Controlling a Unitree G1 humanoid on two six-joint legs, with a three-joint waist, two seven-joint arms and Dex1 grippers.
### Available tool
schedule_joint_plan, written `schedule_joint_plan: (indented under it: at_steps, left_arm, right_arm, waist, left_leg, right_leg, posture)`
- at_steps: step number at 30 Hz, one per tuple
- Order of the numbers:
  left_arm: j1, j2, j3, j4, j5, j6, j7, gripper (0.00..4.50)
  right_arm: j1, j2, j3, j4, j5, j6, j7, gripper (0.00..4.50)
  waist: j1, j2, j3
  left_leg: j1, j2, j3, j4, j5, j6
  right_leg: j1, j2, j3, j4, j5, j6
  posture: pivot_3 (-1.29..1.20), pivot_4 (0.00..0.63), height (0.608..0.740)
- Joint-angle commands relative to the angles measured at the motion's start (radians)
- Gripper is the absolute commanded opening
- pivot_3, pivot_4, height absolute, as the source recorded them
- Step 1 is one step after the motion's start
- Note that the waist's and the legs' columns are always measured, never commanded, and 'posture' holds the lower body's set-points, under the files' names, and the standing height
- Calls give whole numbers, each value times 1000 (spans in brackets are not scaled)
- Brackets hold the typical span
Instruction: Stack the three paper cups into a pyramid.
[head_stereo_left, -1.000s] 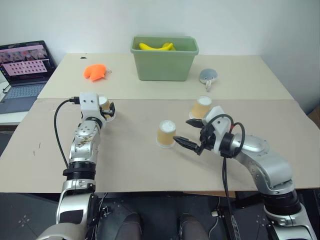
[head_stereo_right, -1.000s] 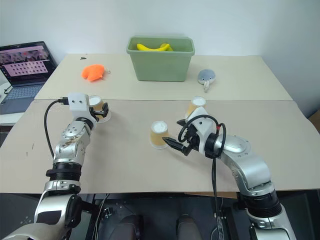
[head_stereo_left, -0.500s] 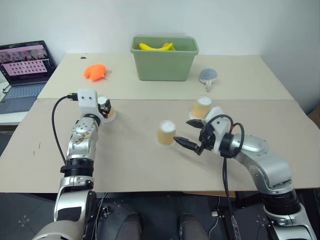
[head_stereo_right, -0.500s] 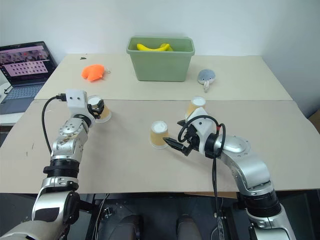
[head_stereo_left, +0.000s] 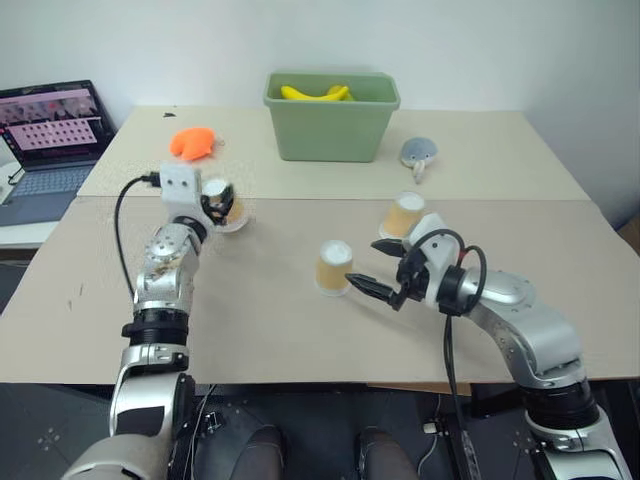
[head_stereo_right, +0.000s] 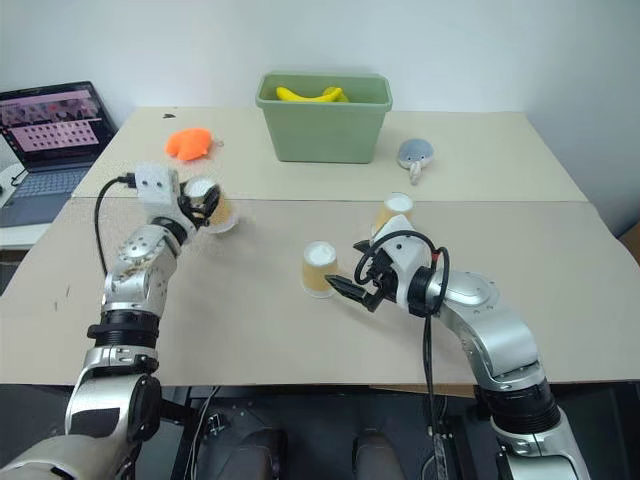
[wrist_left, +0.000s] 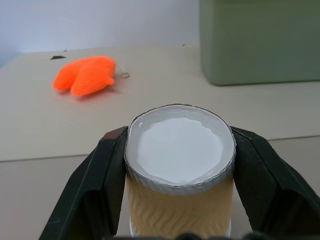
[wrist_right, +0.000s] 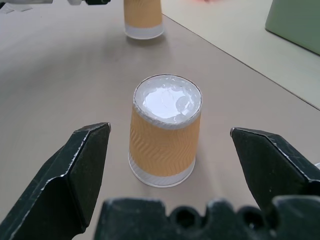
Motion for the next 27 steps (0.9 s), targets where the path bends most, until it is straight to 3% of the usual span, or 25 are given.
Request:
schedule_joint_plan:
  at_steps: [1,5,10,16,27]
  left_arm:
    - [-59,35,-26,-108,-161,48,-303,2577]
    - [-68,137,-106,-52,-185,99,-610,2577]
    - [-90,208,-199,72,-126,63,-817,2577]
    - [-139,212,-242,176,-79,27,-929,2577]
    - [-116,178,-297,241,14,-126,-985,2577]
  right_arm:
    - [-21,1,-7,-8,-14,-33,-10,4500]
    - [-20,2,-11,-7,-19,-36,-19,4500]
    - [-11,-4,-17,-16,-22,-33,-33,4500]
    - [5,-9,-33,-33,-23,-27,-57,4500]
    - [24,-17,-57,-62,-18,-16,-70,4500]
  waist:
    - [-2,0,0]
    - [-24,0,0]
    - [-33,0,0]
    - [-27,0,0]
    - [-29,0,0]
  left_leg:
    - [0,0,0,0,0,0]
    - [1,1,0,0,0,0]
    - [3,1,0,-2,0,0]
    - [0,1,0,-2,0,0]
    - [0,1,0,-2,0,0]
  right_leg:
    - [0,0,0,0,0,0]
    - [-1,1,0,0,0,0]
    - [0,1,0,1,0,0]
    - [-1,1,0,0,0,0]
    - [-1,1,0,0,0,0]
  posture:
    - [0,150,732]
    - [0,150,732]
    - [0,150,732]
    - [0,150,732]
    - [0,150,732]
